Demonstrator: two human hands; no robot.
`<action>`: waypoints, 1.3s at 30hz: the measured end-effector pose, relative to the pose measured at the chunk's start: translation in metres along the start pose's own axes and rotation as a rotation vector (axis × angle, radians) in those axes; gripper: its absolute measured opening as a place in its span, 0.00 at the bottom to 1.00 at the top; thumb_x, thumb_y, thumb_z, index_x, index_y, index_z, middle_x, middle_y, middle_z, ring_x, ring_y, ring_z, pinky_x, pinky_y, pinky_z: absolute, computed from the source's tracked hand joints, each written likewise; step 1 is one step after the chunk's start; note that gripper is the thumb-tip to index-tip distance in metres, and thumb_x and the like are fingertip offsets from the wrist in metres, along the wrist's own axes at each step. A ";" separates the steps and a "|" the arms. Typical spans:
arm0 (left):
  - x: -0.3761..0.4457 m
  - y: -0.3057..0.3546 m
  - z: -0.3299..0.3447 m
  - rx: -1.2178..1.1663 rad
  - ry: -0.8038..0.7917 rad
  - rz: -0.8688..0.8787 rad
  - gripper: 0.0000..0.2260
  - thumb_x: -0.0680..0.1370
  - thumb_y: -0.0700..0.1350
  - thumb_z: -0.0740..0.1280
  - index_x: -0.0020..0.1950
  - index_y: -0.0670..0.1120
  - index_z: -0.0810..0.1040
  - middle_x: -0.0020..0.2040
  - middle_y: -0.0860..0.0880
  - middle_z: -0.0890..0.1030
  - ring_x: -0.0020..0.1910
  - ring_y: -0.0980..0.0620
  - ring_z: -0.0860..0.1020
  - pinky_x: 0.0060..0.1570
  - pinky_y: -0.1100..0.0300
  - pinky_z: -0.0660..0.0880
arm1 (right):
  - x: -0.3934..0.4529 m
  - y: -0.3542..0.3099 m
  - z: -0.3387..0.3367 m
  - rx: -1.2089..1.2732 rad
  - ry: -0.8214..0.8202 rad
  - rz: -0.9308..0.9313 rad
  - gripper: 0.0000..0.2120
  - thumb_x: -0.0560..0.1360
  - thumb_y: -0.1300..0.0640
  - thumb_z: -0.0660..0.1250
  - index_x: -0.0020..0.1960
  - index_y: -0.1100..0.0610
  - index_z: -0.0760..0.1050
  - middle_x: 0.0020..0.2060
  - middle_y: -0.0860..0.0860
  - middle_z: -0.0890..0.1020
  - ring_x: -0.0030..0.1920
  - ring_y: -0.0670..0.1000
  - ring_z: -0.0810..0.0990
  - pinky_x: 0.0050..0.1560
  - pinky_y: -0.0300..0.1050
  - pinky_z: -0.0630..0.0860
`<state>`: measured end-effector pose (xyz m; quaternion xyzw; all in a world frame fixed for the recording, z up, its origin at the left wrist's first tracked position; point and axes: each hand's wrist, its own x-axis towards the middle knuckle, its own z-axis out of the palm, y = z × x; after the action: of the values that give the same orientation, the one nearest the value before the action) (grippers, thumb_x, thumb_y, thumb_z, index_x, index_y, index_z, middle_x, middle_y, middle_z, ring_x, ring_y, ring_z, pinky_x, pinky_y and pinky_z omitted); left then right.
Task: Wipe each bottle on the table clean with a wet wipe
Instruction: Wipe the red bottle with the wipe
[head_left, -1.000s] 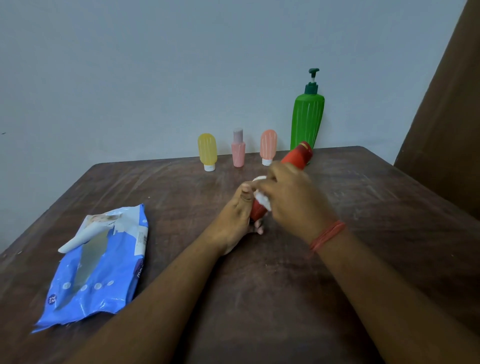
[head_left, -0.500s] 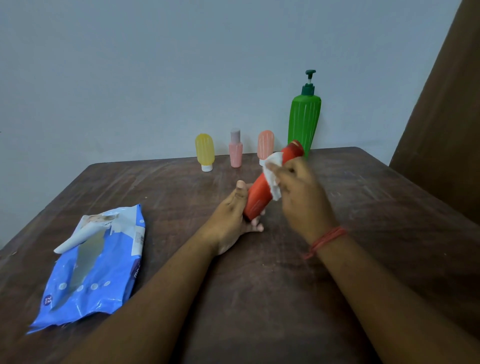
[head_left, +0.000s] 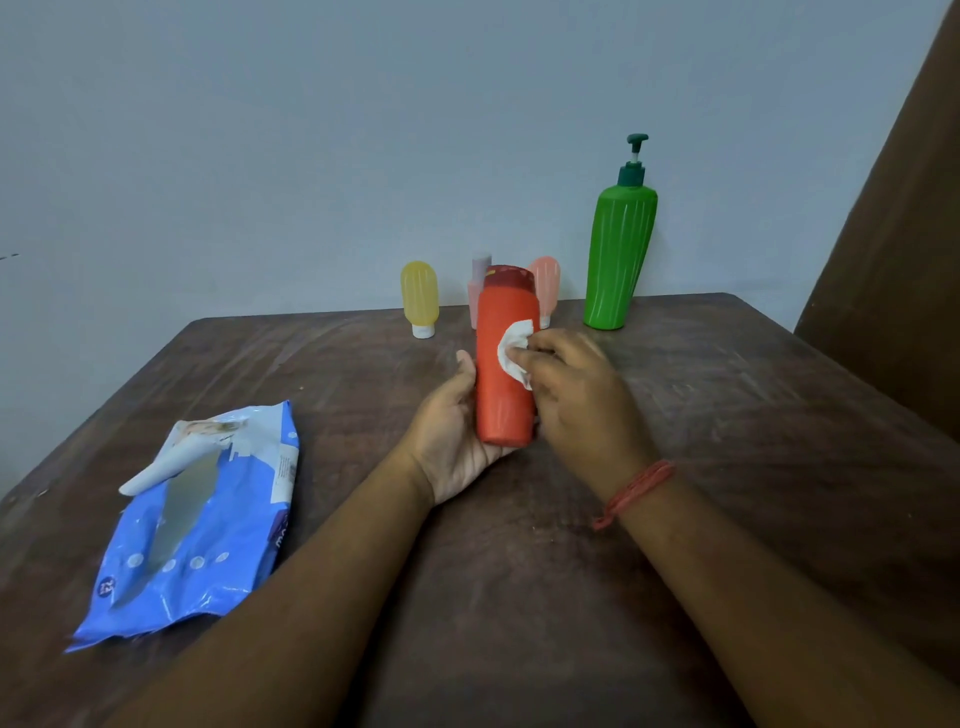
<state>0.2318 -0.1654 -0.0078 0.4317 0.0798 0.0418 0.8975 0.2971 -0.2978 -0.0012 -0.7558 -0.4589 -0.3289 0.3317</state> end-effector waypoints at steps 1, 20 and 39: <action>0.001 0.000 -0.002 -0.016 0.016 -0.003 0.29 0.84 0.62 0.48 0.69 0.44 0.75 0.60 0.42 0.83 0.56 0.46 0.82 0.62 0.47 0.75 | -0.002 -0.001 0.000 0.023 -0.029 -0.032 0.15 0.77 0.62 0.60 0.56 0.63 0.83 0.52 0.56 0.81 0.54 0.54 0.77 0.59 0.42 0.74; 0.006 -0.002 -0.006 0.024 0.054 0.067 0.27 0.84 0.62 0.49 0.66 0.46 0.77 0.59 0.43 0.84 0.55 0.48 0.84 0.53 0.50 0.82 | -0.005 -0.004 0.004 0.235 0.113 0.176 0.09 0.74 0.69 0.69 0.52 0.60 0.83 0.49 0.52 0.82 0.50 0.44 0.79 0.54 0.31 0.74; 0.005 0.006 -0.013 -0.111 0.138 0.123 0.34 0.84 0.63 0.47 0.68 0.35 0.73 0.60 0.38 0.82 0.62 0.42 0.80 0.65 0.46 0.75 | -0.015 -0.010 0.009 0.462 -0.115 0.294 0.05 0.75 0.65 0.73 0.48 0.57 0.83 0.46 0.48 0.82 0.45 0.42 0.83 0.47 0.35 0.79</action>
<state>0.2340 -0.1504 -0.0115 0.3813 0.1121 0.1308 0.9083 0.2840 -0.2937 -0.0159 -0.7360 -0.4251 -0.1205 0.5130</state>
